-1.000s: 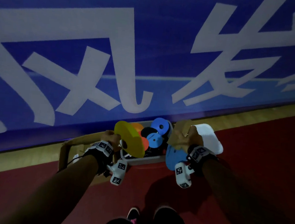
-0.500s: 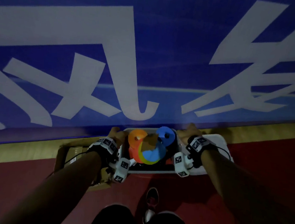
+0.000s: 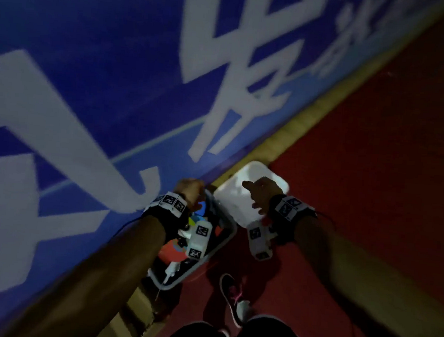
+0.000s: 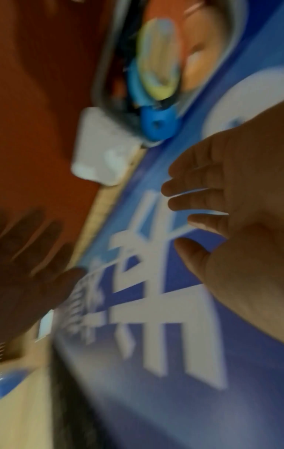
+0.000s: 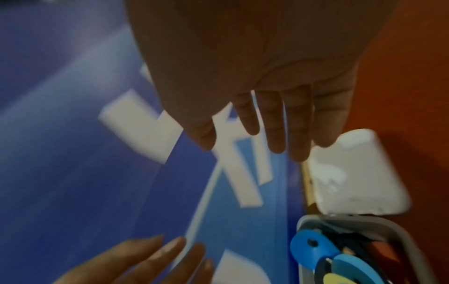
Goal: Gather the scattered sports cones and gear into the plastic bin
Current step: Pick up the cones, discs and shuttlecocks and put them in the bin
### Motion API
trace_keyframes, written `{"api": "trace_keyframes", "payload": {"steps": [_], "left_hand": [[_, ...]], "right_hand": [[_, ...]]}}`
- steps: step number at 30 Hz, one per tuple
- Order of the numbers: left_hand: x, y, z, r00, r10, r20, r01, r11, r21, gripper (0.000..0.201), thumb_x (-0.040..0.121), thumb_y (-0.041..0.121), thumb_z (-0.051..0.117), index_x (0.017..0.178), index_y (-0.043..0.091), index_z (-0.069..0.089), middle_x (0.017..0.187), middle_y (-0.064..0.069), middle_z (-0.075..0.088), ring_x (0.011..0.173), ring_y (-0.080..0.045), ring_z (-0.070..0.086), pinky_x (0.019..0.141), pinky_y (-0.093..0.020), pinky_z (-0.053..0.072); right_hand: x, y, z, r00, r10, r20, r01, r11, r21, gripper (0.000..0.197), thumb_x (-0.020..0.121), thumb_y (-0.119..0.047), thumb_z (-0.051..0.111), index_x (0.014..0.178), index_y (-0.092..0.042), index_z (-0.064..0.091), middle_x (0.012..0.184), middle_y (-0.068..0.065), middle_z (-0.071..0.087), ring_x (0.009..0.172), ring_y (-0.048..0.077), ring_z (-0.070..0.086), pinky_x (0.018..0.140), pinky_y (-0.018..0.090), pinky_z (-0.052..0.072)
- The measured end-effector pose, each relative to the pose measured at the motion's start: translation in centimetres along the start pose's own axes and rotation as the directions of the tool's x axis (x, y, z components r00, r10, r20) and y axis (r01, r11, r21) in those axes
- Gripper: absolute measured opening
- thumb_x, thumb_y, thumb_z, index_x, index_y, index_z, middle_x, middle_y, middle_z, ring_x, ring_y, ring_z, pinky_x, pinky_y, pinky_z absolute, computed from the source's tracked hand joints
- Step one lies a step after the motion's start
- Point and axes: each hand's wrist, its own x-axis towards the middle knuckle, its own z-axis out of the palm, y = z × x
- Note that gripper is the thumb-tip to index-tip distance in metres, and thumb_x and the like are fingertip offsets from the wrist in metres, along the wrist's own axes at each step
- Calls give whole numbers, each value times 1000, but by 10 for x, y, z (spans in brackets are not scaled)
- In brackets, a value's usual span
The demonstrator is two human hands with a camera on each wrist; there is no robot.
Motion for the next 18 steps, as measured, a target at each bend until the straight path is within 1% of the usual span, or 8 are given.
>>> {"api": "trace_keyframes", "payload": {"steps": [3, 5, 7, 8, 9, 11, 14, 18], "left_hand": [[-25, -10, 85, 941, -37, 336, -5, 993, 121, 24, 97, 11, 37, 76, 14, 47, 66, 0, 49, 58, -16, 48, 56, -22, 37], [-41, -23, 128, 935, -65, 349, -5, 981, 196, 20, 98, 18, 44, 85, 9, 57, 77, -4, 58, 67, -20, 56, 64, -29, 42], [-82, -42, 201, 871, -70, 486, -96, 946, 309, 32, 98, 20, 45, 111, -6, 58, 89, -11, 60, 63, -20, 59, 60, -28, 44], [-100, -50, 226, 827, -98, 554, -110, 937, 331, 39, 100, 21, 44, 125, -8, 51, 99, -15, 61, 68, -20, 62, 59, -28, 45], [-124, -61, 261, 780, -119, 614, -147, 920, 364, 41, 102, 21, 42, 133, -5, 46, 114, -17, 61, 83, -23, 65, 67, -31, 47], [-174, -83, 316, 724, -136, 676, -251, 862, 441, 33, 102, 21, 42, 129, 6, 51, 134, -13, 54, 115, -29, 58, 88, -37, 45], [-242, -125, 394, 644, -142, 751, -404, 771, 492, 12, 98, 23, 48, 105, 17, 57, 124, -9, 62, 109, -26, 62, 91, -39, 47], [-336, -201, 503, 509, -235, 828, -564, 636, 527, 6, 96, 25, 51, 96, 23, 57, 117, -6, 65, 102, -24, 64, 86, -38, 48]], "right_hand": [[-60, 70, -37, 983, 152, -102, -127, 968, 218, 31, 95, -39, 56, 88, -9, 55, 84, 10, 61, 59, 19, 58, 58, 36, 49], [-95, 110, -55, 957, 235, -170, -168, 926, 337, 25, 93, -38, 59, 84, -15, 55, 87, 8, 62, 64, 22, 62, 65, 39, 54], [-152, 170, -89, 881, 368, -298, -179, 841, 511, 29, 87, -45, 64, 92, -17, 57, 91, 8, 65, 73, 28, 68, 70, 41, 56], [-172, 191, -103, 850, 411, -330, -174, 810, 560, 34, 86, -46, 65, 99, -16, 56, 95, 9, 66, 77, 30, 70, 71, 43, 57], [-201, 219, -120, 805, 468, -363, -158, 761, 629, 38, 86, -46, 65, 107, -16, 54, 99, 11, 66, 79, 31, 70, 72, 45, 58], [-250, 272, -148, 728, 546, -414, -67, 658, 750, 44, 89, -43, 63, 119, -13, 51, 106, 14, 65, 81, 32, 69, 69, 43, 58], [-324, 350, -175, 603, 660, -449, 55, 526, 848, 46, 91, -40, 62, 124, -10, 53, 109, 16, 64, 85, 34, 69, 71, 43, 57], [-424, 458, -191, 474, 763, -441, 246, 366, 898, 46, 91, -39, 62, 125, -10, 53, 108, 16, 65, 84, 34, 67, 70, 40, 54]]}}
